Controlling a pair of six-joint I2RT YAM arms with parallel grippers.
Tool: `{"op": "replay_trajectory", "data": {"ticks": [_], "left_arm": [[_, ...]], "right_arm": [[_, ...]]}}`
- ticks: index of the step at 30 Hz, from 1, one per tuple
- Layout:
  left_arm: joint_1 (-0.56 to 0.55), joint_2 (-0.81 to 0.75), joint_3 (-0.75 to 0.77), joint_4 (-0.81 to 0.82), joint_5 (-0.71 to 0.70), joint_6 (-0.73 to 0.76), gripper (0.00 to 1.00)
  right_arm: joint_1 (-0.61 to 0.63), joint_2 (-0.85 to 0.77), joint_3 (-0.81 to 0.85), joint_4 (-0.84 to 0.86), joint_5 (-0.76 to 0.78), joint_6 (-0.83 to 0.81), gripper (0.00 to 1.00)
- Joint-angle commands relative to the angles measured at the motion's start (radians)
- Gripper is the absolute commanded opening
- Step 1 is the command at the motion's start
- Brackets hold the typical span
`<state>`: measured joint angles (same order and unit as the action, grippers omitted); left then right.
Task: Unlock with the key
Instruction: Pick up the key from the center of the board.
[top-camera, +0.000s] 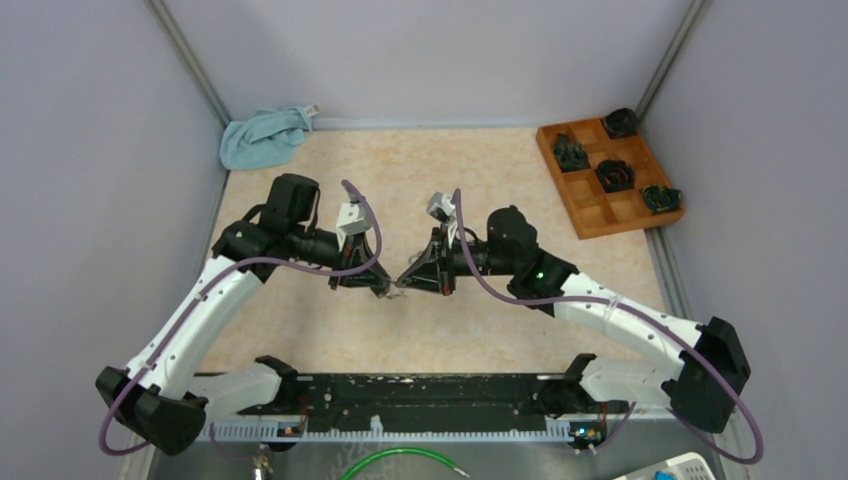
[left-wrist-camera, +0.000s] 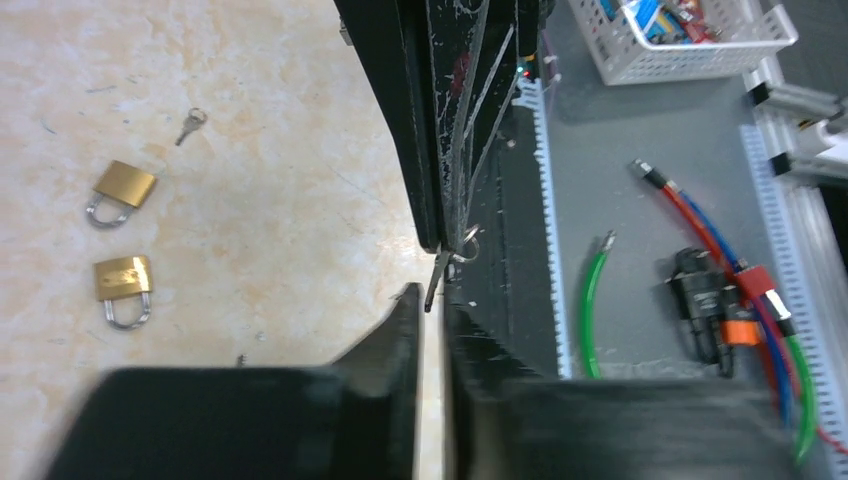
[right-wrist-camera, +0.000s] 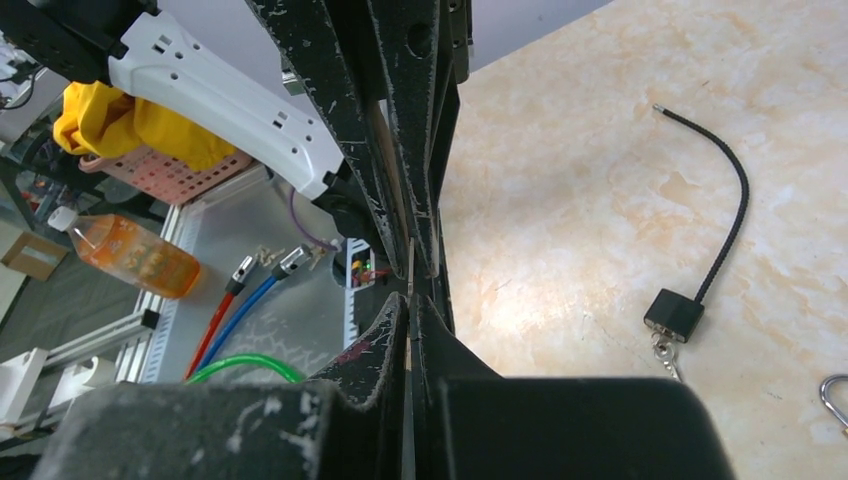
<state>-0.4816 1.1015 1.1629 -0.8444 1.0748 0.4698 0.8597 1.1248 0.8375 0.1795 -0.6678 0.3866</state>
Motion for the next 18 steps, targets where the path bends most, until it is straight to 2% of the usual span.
{"op": "replay_trajectory", "data": {"ticks": [1,4,5,6,7,10,13,16,18], "left_arm": [[0.002,-0.001,0.02,0.018,-0.021,0.001,0.28],[0.003,0.003,0.029,0.021,-0.056,0.026,0.38],[0.003,0.008,0.036,0.02,-0.068,0.037,0.46],[0.003,0.011,0.044,0.02,-0.084,0.049,0.58],[0.002,0.013,0.049,0.021,-0.089,0.059,0.65],[0.003,0.017,0.058,0.003,-0.082,0.12,0.72],[0.003,0.041,0.083,-0.048,-0.084,0.204,0.73],[0.002,0.073,0.1,-0.045,-0.164,0.284,0.73],[-0.004,0.1,0.094,0.019,-0.277,0.326,0.75]], "right_arm": [[-0.006,-0.042,-0.001,0.036,0.02,0.002,0.0],[-0.009,-0.057,0.001,-0.017,0.056,-0.021,0.0],[-0.01,-0.065,-0.003,-0.03,0.063,-0.029,0.0],[-0.011,-0.074,-0.006,-0.046,0.069,-0.038,0.0],[-0.012,-0.083,-0.008,-0.064,0.078,-0.049,0.0],[-0.013,-0.101,-0.003,-0.113,0.093,-0.084,0.0],[-0.013,-0.097,0.027,-0.196,0.119,-0.139,0.0],[-0.012,-0.106,0.055,-0.296,0.196,-0.183,0.0],[-0.021,-0.12,0.066,-0.369,0.283,-0.185,0.0]]}}
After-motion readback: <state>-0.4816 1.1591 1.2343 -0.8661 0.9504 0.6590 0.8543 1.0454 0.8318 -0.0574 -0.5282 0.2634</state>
